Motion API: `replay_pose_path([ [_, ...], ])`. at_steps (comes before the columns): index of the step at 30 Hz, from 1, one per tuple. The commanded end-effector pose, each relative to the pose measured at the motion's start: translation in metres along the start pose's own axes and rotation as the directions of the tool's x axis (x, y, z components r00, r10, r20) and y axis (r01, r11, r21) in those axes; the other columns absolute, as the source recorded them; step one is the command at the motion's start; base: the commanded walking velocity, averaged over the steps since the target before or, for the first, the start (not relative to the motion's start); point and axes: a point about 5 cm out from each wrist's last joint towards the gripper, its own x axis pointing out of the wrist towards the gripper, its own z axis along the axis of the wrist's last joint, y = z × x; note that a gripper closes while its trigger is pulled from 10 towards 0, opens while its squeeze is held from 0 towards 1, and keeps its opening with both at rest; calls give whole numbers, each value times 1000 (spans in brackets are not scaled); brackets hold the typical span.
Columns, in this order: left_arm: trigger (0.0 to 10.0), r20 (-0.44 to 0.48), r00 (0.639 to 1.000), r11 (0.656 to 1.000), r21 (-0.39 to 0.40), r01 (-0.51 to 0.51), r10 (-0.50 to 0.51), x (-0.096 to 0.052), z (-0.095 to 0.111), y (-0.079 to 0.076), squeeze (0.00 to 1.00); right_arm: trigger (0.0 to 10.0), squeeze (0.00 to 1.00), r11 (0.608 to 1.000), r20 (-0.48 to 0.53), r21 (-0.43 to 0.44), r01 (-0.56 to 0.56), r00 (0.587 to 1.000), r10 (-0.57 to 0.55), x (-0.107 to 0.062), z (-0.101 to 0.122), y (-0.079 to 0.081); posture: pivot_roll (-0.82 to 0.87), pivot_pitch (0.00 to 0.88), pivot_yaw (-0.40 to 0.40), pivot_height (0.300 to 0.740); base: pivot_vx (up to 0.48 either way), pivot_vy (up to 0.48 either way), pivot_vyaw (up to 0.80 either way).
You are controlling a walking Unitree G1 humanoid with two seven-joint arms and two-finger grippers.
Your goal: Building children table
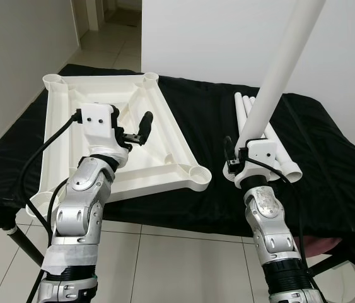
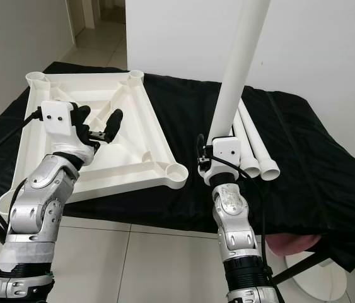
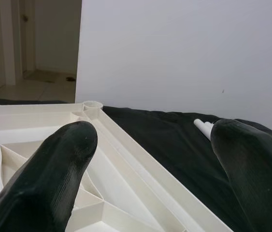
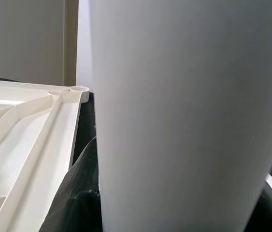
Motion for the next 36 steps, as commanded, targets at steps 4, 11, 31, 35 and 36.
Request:
replay_pose_path([
  [4, 10000, 20, 999, 999, 1, -34, 34, 0, 2, 1, 0, 10000, 0, 1000, 23, -2, -7, 1000, 7, 5, 3, 0, 44, 0, -96, 740, 269, 0, 0],
  [11, 10000, 23, 999, 999, 6, -39, 39, 0, 3, 1, 0, 10000, 0, 1000, 24, -3, -11, 1000, 11, 5, 3, 1, 45, 0, -98, 740, 280, 0, 0],
  [31, 10000, 41, 999, 999, -16, -34, 35, -6, 5, -1, 0, 10000, 0, 1000, -4, -20, -21, 1000, 21, 3, -2, 0, 43, 0, -104, 740, 95, 0, 0],
  [35, 10000, 9, 1000, 1000, -8, -7, 7, -5, 1, -4, 0, 10000, 0, 999, -13, -26, -21, 1000, 21, 3, -4, -1, 43, 0, -104, 740, 0, 0, 0],
  [36, 10000, -7, 1000, 1000, 2, 25, -25, -5, 0, -8, 0, 10000, 0, 999, -19, -31, -19, 1000, 18, 3, -5, -2, 34, 0, -98, 740, 0, 0, 0],
])
